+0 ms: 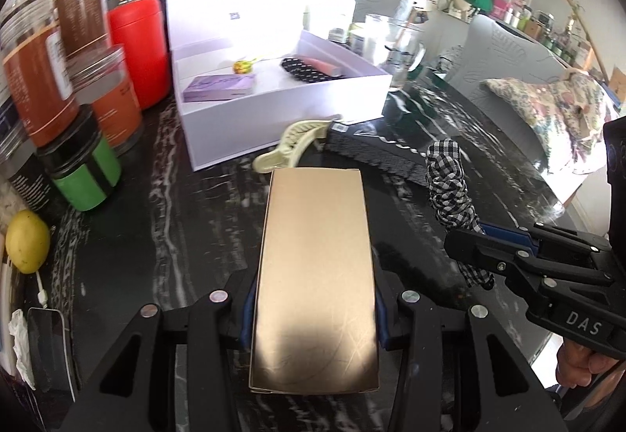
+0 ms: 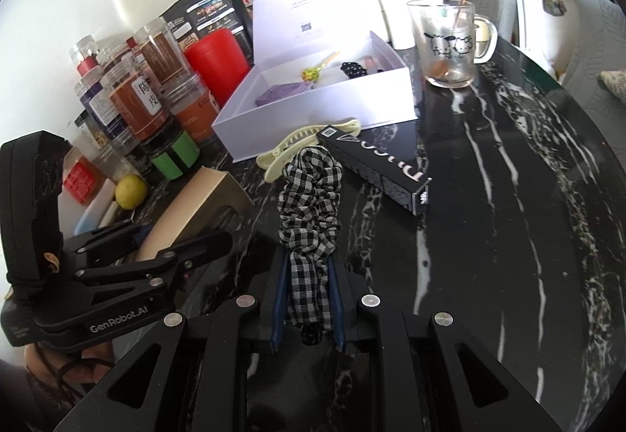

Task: Organize rigid objects
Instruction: 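Carry the gold card and gingham scrunchie with both grippers toward the white box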

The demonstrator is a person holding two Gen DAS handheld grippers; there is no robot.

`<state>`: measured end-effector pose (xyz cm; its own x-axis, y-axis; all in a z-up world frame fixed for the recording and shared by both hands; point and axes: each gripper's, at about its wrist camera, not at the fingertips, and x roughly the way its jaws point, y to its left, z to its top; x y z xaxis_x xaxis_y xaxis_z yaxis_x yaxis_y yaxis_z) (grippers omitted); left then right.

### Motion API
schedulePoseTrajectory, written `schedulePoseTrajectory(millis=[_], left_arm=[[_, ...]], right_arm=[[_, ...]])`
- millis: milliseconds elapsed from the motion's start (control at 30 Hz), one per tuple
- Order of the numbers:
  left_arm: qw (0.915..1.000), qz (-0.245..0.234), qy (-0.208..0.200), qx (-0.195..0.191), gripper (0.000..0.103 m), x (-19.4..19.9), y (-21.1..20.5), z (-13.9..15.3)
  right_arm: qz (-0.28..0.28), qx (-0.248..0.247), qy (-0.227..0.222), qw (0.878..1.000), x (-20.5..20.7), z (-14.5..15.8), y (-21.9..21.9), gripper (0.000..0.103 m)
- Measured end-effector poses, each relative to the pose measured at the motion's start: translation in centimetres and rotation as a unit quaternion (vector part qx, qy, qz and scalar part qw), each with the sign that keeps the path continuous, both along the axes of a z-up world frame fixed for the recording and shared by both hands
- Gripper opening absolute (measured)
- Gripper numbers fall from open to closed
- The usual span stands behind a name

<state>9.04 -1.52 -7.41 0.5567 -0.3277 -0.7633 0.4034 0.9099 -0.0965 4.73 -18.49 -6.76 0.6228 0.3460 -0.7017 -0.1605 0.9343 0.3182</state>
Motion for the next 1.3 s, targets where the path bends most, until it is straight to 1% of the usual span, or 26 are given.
schedulePoseTrajectory(millis=[133,300,567,833,1000,1300], left_arm=[[0.9999,-0.016,-0.003,-0.002,0.044,-0.4,-1.0,0.7],[0.9995,-0.028,-0.018,-0.001,0.044,-0.7,-1.8,2.2],[0.9987,-0.031,-0.040,-0.003,0.044,-0.2,-2.7,4.8],[0.9980,-0.024,-0.057,-0.006,0.044,0.9,-2.8,7.0],[0.9970,-0.018,-0.075,-0.008,0.044,2.0,-2.8,8.4],[0.9964,-0.013,-0.083,-0.008,0.044,4.6,-2.6,9.6]], right_arm=[[-0.009,-0.001,-0.005,1.000,-1.0,0.8,-0.6,0.019],[-0.016,0.005,-0.010,1.000,-1.5,1.8,-1.1,0.019],[-0.006,0.003,-0.027,1.000,-1.2,3.9,-1.3,0.019],[0.007,0.003,-0.040,0.999,0.1,5.5,-1.2,0.019],[0.016,0.001,-0.052,0.999,1.1,6.7,-1.0,0.019],[0.037,0.003,-0.059,0.998,3.8,7.7,-0.2,0.019]])
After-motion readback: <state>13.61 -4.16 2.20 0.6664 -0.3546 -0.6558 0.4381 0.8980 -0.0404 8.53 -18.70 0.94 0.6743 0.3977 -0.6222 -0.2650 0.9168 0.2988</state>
